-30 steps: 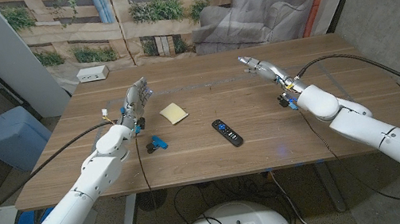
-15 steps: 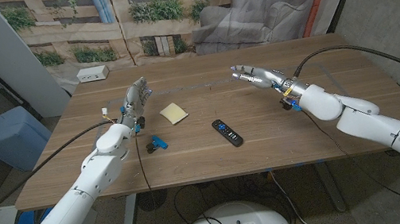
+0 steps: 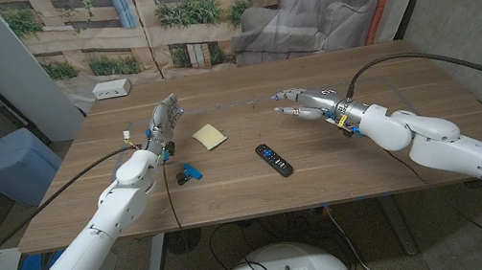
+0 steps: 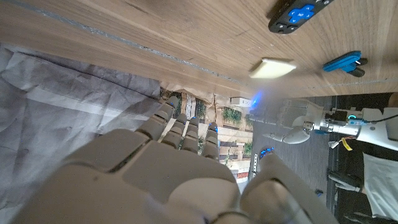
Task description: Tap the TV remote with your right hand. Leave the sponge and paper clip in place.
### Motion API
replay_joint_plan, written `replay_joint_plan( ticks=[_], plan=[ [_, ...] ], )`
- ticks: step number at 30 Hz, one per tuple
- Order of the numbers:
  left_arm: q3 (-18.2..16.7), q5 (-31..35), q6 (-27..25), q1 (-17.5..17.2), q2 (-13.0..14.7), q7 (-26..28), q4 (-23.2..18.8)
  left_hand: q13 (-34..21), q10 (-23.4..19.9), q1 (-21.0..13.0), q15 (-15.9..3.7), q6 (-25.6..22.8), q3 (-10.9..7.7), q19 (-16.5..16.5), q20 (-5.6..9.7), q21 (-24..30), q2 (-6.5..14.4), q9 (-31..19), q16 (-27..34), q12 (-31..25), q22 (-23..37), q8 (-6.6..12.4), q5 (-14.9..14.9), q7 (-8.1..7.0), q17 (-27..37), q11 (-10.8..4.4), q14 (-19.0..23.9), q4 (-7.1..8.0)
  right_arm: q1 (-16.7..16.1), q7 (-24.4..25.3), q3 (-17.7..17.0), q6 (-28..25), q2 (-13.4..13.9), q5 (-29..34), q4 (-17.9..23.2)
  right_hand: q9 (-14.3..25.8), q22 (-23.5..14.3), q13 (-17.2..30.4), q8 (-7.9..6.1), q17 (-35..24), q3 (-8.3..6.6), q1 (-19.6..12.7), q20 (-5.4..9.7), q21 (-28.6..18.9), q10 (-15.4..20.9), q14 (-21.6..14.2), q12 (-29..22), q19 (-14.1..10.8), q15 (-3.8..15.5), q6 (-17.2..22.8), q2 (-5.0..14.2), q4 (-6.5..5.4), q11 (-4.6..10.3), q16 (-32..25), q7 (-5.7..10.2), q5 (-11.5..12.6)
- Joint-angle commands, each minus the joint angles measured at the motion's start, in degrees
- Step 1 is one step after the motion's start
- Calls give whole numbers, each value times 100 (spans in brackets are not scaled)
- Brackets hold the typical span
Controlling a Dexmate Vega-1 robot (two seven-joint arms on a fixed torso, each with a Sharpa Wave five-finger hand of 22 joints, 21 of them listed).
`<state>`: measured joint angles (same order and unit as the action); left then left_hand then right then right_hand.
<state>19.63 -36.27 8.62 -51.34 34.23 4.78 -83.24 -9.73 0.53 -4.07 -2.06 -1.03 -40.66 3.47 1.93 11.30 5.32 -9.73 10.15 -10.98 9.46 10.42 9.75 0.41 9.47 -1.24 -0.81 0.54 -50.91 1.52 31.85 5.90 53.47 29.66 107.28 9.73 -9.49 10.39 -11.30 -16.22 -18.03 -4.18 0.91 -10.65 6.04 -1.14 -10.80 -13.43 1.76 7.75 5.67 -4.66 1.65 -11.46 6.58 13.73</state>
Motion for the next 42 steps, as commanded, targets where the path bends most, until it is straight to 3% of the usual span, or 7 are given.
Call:
replay_joint_plan(
  ticks=[1,7,17,25,34,42],
  plan=[
    [-21,-50,80,2,41,-156,106,-29,-43,56,-40,-12,-48,65,377,-9,402,-23,15,-19,26,-9,19,-26,15,-47,59,14,10,-544,205,-475,231,1042,559,28,-9,18,5,-3,-39,37,-63,10,-119,118,32,17,32,7,200,-19,3,17,106,-38],
    [-65,-59,168,-36,85,-212,134,-29,-79,59,-24,-25,-61,82,394,-7,415,-23,19,-28,26,-3,19,-21,14,-44,86,17,-28,-845,299,-786,148,1352,785,29,-11,19,62,8,-55,64,-58,35,-264,242,62,119,36,-110,179,-26,15,36,293,-68],
    [-46,18,544,61,-48,-345,476,-28,-89,65,-29,-32,-70,81,396,-12,418,-24,17,-26,25,-2,18,-24,15,-46,98,22,-84,-1111,467,-910,3,1566,928,29,-17,24,74,-6,-31,203,-203,46,-564,491,80,331,-180,-196,132,-100,48,30,539,-125],
    [-23,17,680,122,-122,-445,653,-29,-91,76,-33,-33,-75,79,399,-16,418,-24,16,-23,25,-2,16,-17,18,-40,104,31,-127,-1259,550,-978,-89,1640,985,30,-21,27,74,-36,-23,281,-204,42,-743,612,87,425,-263,-211,165,-172,67,16,544,-136],
    [44,35,734,238,-200,-552,835,-29,-104,89,-19,-36,-85,82,393,-19,423,-24,14,-21,25,-2,15,-13,20,-34,111,44,-162,-1276,636,-1074,-245,1616,902,36,-32,34,97,-112,11,440,-205,48,-1150,874,87,689,-354,-343,282,-417,93,-4,491,-129],
    [42,-5,762,237,-241,-573,890,-29,-107,95,-15,-31,-92,79,393,-23,418,-24,10,-18,25,-5,15,-14,19,-24,115,47,-224,-1301,692,-1269,-367,1556,883,38,-38,36,87,-141,41,485,-181,41,-1256,988,77,779,-345,-333,326,-517,122,-3,510,-117]
  ],
)
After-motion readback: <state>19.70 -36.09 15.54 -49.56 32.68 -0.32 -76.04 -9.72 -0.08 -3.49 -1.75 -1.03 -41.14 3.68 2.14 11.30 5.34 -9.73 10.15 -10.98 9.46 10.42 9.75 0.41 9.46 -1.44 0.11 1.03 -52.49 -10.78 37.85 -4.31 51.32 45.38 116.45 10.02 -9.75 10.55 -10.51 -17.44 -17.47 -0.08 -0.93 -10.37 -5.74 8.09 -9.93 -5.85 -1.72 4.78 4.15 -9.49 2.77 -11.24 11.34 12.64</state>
